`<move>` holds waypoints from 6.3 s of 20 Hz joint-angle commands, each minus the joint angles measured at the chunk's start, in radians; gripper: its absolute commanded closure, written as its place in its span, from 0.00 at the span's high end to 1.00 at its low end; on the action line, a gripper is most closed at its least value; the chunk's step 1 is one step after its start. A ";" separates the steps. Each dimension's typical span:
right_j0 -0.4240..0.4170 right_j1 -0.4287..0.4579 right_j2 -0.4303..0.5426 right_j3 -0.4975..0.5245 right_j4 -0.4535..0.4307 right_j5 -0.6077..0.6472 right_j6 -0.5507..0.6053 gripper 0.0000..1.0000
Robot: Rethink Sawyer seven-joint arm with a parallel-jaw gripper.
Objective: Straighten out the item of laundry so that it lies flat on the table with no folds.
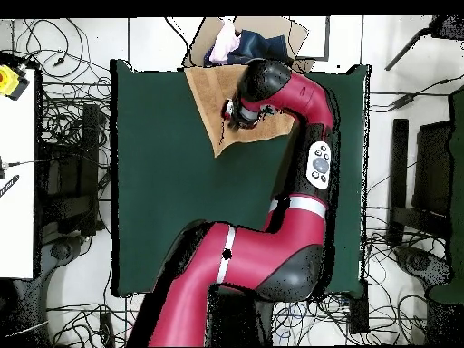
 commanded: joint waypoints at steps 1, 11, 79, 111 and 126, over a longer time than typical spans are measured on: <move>0.002 -0.083 0.087 0.338 0.130 0.169 0.429 0.00; 0.051 -0.405 0.052 0.937 0.267 -0.151 0.335 0.00; -0.048 0.218 0.270 0.089 0.079 0.060 0.251 0.00; -0.029 0.215 0.251 0.093 0.136 0.081 0.296 0.00; -0.067 0.039 0.291 0.503 0.303 -0.017 0.280 0.00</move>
